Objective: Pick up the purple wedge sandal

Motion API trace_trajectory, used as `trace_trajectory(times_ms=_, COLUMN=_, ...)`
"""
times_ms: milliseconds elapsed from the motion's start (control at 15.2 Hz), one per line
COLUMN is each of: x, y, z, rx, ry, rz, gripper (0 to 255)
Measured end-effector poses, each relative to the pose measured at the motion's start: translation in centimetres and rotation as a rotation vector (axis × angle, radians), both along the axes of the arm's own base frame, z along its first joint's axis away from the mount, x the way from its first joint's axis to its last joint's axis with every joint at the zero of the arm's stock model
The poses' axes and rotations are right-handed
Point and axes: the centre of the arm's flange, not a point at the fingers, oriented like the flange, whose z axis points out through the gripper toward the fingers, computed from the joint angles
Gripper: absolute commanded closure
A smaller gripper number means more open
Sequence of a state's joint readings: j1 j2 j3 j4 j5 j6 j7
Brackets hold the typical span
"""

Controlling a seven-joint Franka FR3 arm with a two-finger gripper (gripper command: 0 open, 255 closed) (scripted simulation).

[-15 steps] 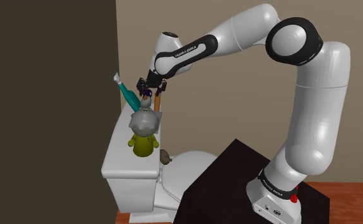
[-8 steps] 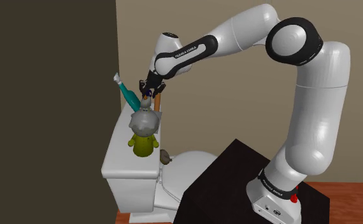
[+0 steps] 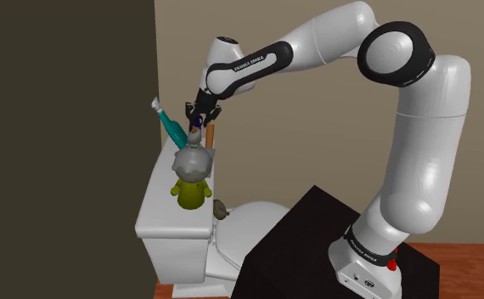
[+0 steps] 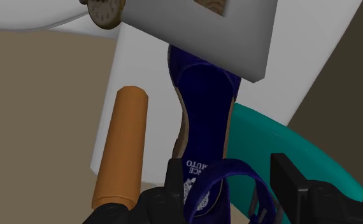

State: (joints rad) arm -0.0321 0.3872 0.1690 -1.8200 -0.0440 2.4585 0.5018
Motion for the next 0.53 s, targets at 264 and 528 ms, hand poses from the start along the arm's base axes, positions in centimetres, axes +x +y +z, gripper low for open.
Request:
trace_trajectory(times_ms=264, x=-0.1, y=-0.2, z=2.1, rx=0.000, ry=0.000, rz=0.000, gripper=255)
trace_trajectory(times_ms=528, x=-0.2, y=0.0, z=4.2, rx=0.000, ry=0.000, rz=0.000, gripper=255)
